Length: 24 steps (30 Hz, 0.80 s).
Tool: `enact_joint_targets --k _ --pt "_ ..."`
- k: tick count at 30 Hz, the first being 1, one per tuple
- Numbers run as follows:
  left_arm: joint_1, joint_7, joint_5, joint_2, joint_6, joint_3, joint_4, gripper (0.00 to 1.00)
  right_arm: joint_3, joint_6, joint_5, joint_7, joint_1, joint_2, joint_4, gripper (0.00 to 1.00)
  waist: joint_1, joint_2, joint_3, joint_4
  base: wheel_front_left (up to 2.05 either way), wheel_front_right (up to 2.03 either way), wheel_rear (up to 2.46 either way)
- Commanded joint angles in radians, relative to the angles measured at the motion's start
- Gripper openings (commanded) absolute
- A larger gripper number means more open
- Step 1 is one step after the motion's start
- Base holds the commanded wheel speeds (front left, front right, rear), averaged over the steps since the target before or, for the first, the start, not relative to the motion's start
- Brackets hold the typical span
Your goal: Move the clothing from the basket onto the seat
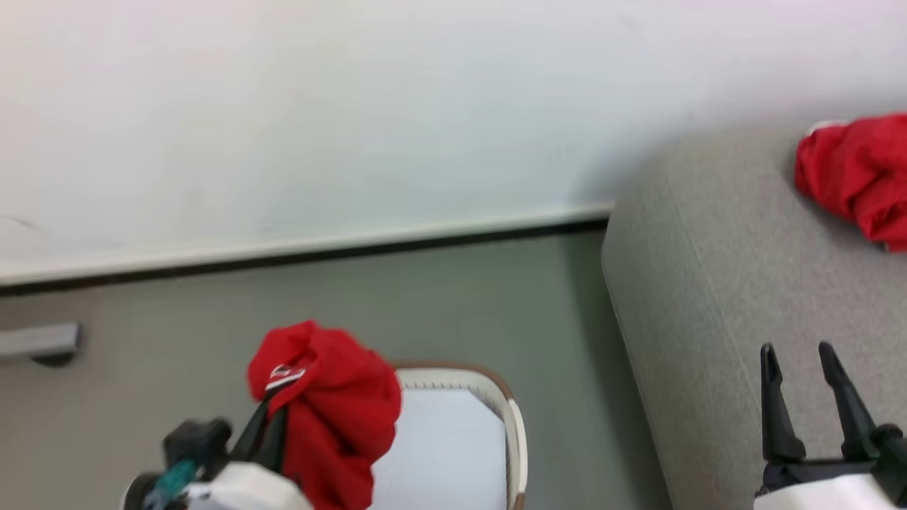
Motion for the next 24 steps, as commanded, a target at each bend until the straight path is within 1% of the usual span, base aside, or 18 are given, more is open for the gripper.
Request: enact_joint_targets --k 1,6,10,15,24 --pt "0.031 0.006 -0.014 0.006 0.008 0.007 -0.029 0.0 -0.002 -0.002 -0.009 0.001 0.02 -0.005 0.004 1.0 0.0004 0.0 -0.061 0.022 0.0 0.0 0.0" --pt "0.209 0.031 -0.029 0.026 0.076 0.051 -0.254 0.0 -0.004 -0.002 -0.025 0.001 0.063 -0.007 0.017 1.0 0.0004 0.0 -0.113 0.021 0.0 0.0 0.0" --pt "0.315 0.032 -0.033 0.032 0.114 0.078 -0.363 0.0 0.006 -0.002 -0.031 0.001 0.1 -0.007 0.033 1.0 0.0004 0.0 -0.144 0.019 0.0 0.0 0.0" --pt "0.381 0.048 -0.043 0.038 0.134 0.091 -0.437 0.0 0.013 -0.002 -0.036 0.001 0.133 -0.006 0.045 1.0 0.0004 0.0 -0.163 0.021 0.0 0.0 0.0" --pt "0.393 0.082 -0.036 0.056 0.149 0.091 -0.503 0.0 0.042 -0.002 -0.027 0.001 0.122 -0.001 0.059 1.0 0.0004 0.0 -0.165 0.018 0.0 0.0 0.0"
